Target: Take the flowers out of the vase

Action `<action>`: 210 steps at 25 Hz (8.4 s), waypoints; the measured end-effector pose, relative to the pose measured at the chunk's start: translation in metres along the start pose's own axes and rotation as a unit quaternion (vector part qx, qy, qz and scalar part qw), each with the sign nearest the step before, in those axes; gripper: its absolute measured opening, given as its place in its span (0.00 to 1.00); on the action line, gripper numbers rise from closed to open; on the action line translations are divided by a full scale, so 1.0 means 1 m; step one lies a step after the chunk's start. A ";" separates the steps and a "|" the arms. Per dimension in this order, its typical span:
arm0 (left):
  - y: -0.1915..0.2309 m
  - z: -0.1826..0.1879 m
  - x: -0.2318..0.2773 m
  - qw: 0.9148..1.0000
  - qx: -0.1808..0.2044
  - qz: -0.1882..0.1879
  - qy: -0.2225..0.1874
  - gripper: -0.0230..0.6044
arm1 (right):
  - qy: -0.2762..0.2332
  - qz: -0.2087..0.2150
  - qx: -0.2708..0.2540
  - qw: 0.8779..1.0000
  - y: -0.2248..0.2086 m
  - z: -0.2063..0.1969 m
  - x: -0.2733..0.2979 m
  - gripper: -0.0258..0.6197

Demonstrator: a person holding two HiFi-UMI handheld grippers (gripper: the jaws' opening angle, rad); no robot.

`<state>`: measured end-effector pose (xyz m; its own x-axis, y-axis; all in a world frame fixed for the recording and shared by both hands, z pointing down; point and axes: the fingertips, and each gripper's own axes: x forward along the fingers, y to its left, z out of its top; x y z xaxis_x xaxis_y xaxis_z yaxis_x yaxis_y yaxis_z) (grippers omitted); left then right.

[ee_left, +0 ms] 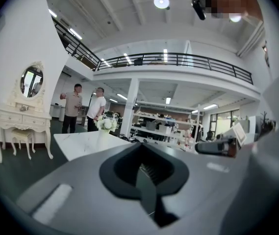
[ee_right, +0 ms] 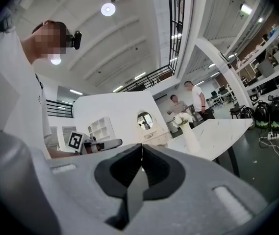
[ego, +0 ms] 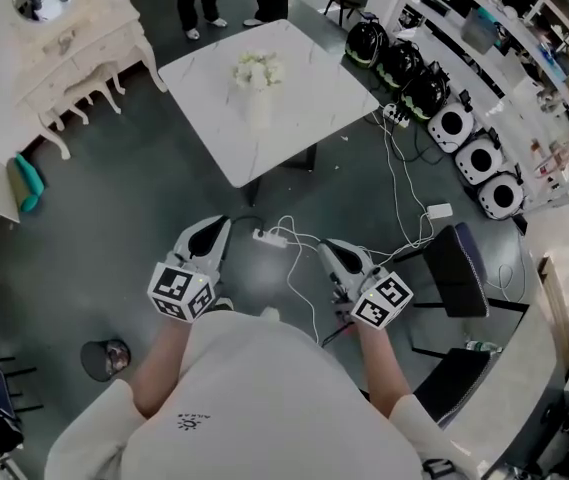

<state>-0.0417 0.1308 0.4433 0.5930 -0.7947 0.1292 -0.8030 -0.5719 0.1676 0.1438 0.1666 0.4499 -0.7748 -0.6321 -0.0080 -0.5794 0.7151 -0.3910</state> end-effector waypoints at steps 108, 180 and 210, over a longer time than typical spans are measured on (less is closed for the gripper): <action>0.254 0.016 0.296 0.998 -0.003 -0.064 0.029 0.10 | 0.042 0.001 -0.018 0.999 -0.202 0.079 0.275 0.04; 0.258 0.034 0.364 0.998 0.049 0.018 -0.038 0.24 | 0.037 -0.030 -0.005 0.999 -0.245 0.077 0.233 0.04; 0.249 0.088 0.347 0.995 0.037 0.012 -0.090 0.22 | 0.026 -0.017 -0.004 1.000 -0.237 0.081 0.234 0.04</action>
<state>-0.0409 -0.3047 0.4437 0.5590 -0.8279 -0.0459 -0.8227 -0.5607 0.0939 0.1201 -0.1750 0.4664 -0.7664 -0.6402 0.0534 -0.6078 0.6955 -0.3832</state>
